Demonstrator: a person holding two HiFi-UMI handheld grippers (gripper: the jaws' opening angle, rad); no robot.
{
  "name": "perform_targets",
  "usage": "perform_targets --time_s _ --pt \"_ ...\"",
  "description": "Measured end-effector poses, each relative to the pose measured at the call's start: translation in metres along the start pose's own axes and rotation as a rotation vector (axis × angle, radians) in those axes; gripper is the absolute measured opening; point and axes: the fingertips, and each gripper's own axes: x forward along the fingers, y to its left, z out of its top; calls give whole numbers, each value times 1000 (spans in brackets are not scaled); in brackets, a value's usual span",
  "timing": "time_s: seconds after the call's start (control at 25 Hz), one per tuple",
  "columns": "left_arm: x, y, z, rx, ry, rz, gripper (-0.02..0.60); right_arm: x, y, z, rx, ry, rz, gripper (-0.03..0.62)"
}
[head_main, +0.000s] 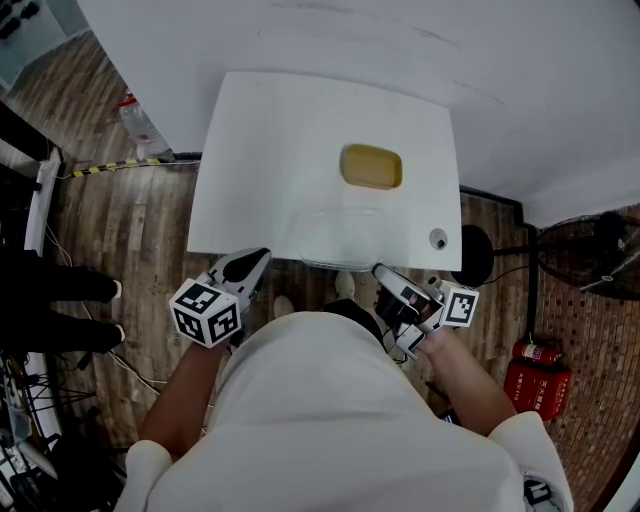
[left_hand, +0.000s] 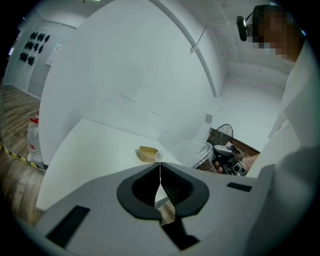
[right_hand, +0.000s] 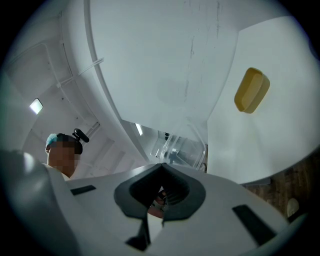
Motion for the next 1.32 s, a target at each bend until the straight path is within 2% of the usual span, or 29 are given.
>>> perform_targets --time_s 1.32 --pt "2 -1 -1 13 14 -10 18 0 5 4 -48 5 23 6"
